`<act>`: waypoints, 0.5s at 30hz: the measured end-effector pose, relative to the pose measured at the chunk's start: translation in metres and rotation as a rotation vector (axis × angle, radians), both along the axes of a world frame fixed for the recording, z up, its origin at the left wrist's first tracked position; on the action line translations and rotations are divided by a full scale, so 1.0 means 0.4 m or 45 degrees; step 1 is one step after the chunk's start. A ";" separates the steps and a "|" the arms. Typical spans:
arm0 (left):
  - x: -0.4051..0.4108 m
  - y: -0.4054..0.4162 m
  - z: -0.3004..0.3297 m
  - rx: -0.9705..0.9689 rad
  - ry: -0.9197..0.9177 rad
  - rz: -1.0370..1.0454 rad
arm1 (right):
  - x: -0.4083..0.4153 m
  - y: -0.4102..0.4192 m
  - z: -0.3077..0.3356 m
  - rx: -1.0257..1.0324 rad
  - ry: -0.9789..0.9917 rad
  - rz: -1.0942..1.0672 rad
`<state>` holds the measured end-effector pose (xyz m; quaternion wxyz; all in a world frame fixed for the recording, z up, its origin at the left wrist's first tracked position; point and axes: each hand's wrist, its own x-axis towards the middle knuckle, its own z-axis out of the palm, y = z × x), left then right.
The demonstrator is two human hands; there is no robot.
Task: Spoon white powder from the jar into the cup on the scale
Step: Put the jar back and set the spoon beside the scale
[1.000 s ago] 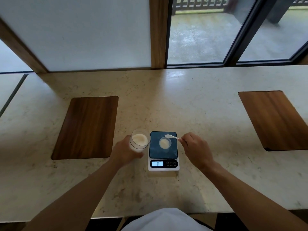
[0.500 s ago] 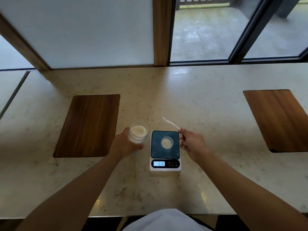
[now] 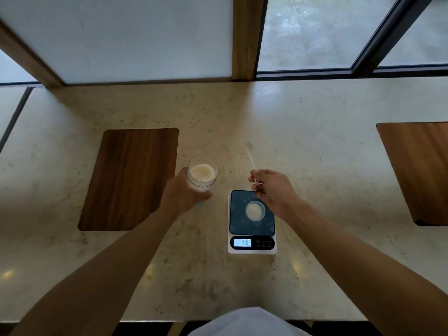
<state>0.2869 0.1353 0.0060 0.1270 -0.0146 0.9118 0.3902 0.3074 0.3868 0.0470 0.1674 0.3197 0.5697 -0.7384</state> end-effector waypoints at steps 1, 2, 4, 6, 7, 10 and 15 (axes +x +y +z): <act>-0.020 -0.005 -0.004 0.006 0.009 0.009 | -0.017 -0.008 -0.005 0.041 0.007 0.032; -0.037 -0.009 -0.005 0.003 0.019 0.021 | -0.032 -0.017 -0.010 0.073 0.009 0.054; -0.071 -0.020 -0.007 -0.005 0.037 0.022 | -0.061 -0.040 -0.014 0.128 0.008 0.081; -0.110 -0.034 -0.007 -0.020 0.060 0.007 | -0.093 -0.064 -0.017 0.130 0.013 0.100; -0.130 -0.040 -0.005 -0.020 0.074 0.011 | -0.110 -0.076 -0.018 0.124 0.014 0.105; -0.197 -0.057 0.009 0.011 0.093 0.053 | -0.172 -0.114 -0.019 0.127 0.018 0.129; -0.305 -0.098 0.005 0.033 0.133 0.120 | -0.283 -0.171 -0.035 0.112 0.028 0.164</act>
